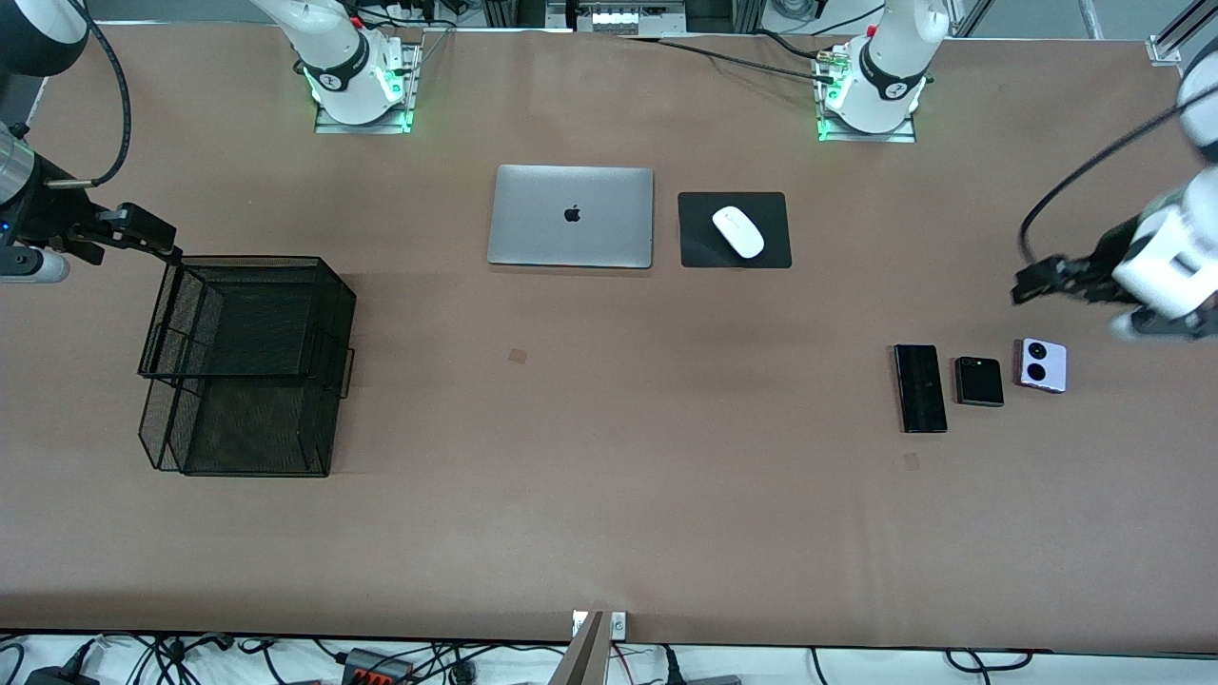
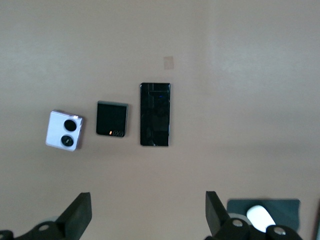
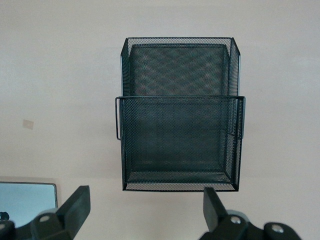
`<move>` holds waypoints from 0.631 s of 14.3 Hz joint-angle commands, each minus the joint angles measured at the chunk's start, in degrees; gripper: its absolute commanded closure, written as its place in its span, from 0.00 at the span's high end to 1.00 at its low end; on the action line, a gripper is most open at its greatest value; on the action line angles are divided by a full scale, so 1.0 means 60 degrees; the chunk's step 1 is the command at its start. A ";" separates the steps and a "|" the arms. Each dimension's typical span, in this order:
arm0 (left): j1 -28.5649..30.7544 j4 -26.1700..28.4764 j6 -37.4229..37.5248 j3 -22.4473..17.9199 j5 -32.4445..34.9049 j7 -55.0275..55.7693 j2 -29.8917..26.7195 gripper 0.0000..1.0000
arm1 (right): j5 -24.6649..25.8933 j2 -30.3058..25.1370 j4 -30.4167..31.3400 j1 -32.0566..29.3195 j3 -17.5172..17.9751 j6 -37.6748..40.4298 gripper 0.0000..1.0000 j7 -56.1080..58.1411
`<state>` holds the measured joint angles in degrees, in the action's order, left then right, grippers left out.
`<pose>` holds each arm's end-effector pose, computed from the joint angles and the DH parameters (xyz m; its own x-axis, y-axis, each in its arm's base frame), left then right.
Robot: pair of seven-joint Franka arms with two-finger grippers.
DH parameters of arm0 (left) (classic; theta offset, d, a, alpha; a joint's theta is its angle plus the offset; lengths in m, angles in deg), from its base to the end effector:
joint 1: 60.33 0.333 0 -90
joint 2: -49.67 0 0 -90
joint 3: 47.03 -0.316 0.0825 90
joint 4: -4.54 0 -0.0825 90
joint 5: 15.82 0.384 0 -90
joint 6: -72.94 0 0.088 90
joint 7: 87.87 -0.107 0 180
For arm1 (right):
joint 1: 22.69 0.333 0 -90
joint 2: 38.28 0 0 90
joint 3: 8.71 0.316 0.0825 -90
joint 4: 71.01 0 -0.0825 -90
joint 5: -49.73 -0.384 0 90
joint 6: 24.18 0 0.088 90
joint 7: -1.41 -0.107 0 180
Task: Place phones with both arms
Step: 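Reach the left gripper down to the black bar phone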
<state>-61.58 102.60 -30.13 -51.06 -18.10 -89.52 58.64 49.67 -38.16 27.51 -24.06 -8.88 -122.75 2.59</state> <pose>0.6020 0.0237 0.4861 0.9973 0.0285 -0.0679 0.0305 -0.9991 0.0291 0.5629 -0.0150 0.5656 1.0000 -0.0064 -0.0012 -0.0064 -1.0000 -0.0011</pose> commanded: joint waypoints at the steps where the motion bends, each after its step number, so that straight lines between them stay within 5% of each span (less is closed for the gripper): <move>1: -0.0173 -0.0171 -0.1014 0.0202 -0.0072 -0.0690 0.1635 1.00 | 0.0127 -0.0108 0.0002 -0.0153 0.0176 0.0036 1.00 0.0023; 5: -0.0233 -0.0042 -0.2196 0.0217 -0.0264 -0.0619 0.2838 1.00 | 0.0142 -0.0078 -0.0087 -0.0138 0.0176 0.0212 1.00 0.0023; 9: 0.0074 0.1363 -0.4658 0.0232 -0.0264 -0.0736 0.3046 1.00 | 0.0127 -0.0078 -0.0219 -0.0153 0.0161 0.0345 1.00 -0.0020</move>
<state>-62.61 106.18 -52.79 -49.69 -18.71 -91.75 78.01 49.67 -38.15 27.14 -24.07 -8.79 -121.78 2.59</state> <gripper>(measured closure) 0.000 0.000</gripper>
